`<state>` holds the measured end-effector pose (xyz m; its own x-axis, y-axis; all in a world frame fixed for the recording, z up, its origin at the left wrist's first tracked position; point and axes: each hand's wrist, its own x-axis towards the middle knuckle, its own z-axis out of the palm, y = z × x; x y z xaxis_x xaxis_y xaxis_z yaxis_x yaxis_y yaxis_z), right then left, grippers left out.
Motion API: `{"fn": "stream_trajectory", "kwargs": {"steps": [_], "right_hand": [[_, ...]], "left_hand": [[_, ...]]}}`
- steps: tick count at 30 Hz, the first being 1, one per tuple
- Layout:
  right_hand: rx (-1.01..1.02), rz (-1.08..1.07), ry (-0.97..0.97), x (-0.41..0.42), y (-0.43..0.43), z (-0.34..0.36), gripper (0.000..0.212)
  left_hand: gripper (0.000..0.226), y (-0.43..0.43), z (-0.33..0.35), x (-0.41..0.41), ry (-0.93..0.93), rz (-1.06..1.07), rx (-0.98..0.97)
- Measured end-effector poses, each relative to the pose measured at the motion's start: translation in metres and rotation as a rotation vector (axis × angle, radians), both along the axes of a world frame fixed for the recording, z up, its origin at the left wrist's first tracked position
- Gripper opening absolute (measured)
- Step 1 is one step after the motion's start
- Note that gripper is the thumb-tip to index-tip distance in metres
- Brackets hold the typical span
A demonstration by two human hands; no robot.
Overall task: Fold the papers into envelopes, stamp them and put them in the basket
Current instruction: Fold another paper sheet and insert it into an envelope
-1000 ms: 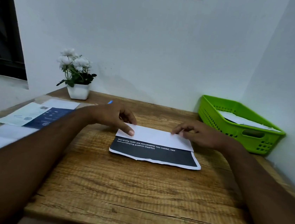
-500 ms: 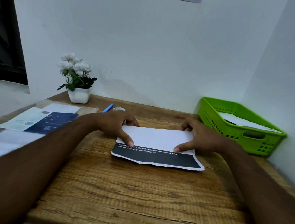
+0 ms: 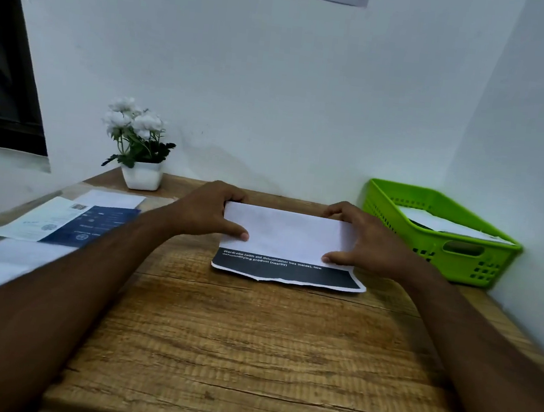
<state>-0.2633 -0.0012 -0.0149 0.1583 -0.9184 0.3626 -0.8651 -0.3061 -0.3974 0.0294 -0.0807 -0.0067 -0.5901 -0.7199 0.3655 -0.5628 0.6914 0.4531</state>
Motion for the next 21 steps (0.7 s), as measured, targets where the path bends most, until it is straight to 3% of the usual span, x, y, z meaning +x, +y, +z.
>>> {"fn": "stream_trajectory", "kwargs": {"steps": [7, 12, 21], "right_hand": [[-0.037, -0.113, 0.092, -0.005, -0.008, -0.001, 0.059], [0.018, -0.013, 0.112, -0.002, 0.001, 0.009, 0.014], [0.241, 0.097, 0.253, 0.009, 0.012, 0.020, 0.033]], "left_hand": [[0.019, 0.001, 0.001, 0.001, 0.025, -0.037, 0.028], [0.012, 0.004, 0.008, 0.003, -0.062, -0.181, 0.175], [0.021, 0.005, 0.012, 0.000, -0.294, -0.251, 0.192]]}}
